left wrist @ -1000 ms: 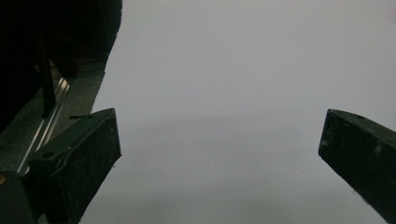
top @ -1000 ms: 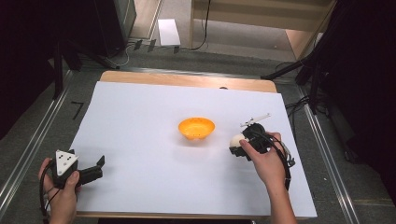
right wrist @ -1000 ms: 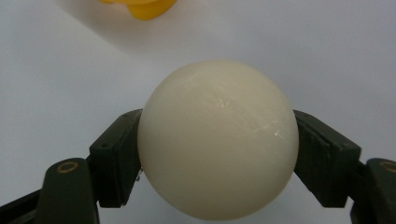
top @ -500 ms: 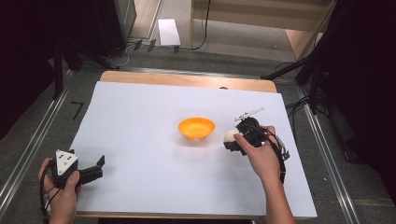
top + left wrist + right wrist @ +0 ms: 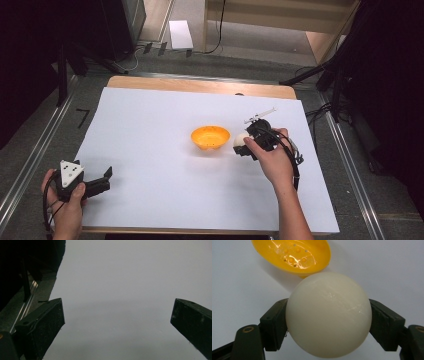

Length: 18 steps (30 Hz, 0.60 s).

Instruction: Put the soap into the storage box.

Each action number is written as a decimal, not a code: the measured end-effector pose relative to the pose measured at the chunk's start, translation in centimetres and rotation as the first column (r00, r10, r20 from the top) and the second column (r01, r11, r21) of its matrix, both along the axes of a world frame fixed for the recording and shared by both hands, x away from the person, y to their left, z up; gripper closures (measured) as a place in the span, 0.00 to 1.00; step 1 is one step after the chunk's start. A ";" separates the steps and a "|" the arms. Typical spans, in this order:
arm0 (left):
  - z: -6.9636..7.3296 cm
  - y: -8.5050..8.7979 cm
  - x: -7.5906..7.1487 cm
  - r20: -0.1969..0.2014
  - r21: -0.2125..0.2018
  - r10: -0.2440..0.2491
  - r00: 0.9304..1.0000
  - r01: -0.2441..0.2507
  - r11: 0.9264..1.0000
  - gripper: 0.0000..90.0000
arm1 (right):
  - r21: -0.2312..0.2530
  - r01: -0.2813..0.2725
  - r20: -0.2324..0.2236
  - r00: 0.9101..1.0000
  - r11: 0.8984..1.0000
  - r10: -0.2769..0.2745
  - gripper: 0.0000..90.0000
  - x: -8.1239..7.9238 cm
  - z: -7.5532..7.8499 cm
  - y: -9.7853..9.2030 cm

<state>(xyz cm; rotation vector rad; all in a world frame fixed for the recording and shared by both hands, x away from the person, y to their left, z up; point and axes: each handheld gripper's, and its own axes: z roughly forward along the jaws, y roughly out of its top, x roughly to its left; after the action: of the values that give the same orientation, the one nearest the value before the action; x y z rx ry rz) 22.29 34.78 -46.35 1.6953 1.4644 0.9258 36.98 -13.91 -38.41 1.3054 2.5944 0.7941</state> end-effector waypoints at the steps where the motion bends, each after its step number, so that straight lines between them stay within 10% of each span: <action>1: 0.0 0.0 0.0 0.001 -0.001 -0.001 1.000 0.001 1.000 0.00 | 0.000 0.000 0.000 1.000 1.000 0.000 0.28 0.0 0.0 0.0; 18: 0.0 -0.1 0.0 -0.006 0.009 -0.002 1.000 0.002 1.000 0.00 | 0.003 -0.030 0.017 0.999 1.000 0.030 0.28 1.2 1.3 2.0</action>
<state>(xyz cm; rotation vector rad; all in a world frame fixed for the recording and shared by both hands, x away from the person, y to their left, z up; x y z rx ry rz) 22.31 34.70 -46.35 1.7067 1.4644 0.9289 38.20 -11.88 -37.13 1.2578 2.6068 0.8109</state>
